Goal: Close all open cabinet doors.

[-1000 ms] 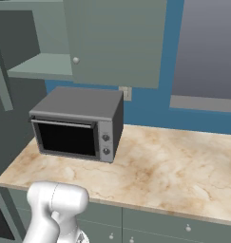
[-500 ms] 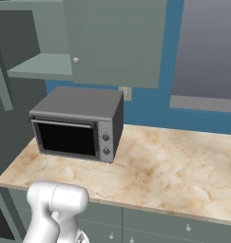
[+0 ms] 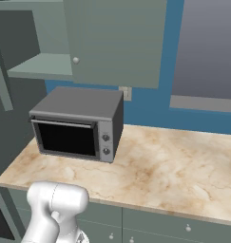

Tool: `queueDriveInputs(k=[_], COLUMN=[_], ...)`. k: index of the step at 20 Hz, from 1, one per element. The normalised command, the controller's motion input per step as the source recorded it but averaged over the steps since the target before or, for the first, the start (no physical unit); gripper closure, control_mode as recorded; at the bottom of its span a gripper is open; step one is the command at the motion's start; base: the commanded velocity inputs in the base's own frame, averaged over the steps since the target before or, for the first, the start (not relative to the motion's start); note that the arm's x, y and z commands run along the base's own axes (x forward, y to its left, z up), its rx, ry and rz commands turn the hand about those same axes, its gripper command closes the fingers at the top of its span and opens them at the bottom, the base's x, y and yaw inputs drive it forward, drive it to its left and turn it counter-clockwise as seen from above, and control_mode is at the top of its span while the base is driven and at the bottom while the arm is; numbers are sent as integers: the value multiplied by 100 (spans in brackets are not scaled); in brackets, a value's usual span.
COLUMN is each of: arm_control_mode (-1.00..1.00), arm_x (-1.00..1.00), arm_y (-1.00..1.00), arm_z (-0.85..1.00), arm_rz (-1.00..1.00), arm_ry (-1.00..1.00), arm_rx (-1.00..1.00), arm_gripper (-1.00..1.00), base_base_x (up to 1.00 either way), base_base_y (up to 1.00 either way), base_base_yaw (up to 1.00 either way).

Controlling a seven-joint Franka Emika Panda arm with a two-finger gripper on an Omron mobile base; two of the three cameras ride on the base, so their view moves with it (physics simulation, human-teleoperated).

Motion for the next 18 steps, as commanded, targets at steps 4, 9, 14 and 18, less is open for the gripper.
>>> queueDriveInputs(k=[4,9,14,18], arm_control_mode=[-100,-100,-100,-100], arm_x=[32,31,29,28], arm_y=[0,0,0,0], arm_z=[-10,-12,-12,-12], arm_rz=[0,0,0,0], arm_ry=[0,0,0,0], arm_rx=[0,0,0,0], arm_gripper=[-100,-100,-100,-100], base_base_x=[0,0,0,0], base_base_y=[0,0,0,0], base_base_yaw=[0,0,0,0])
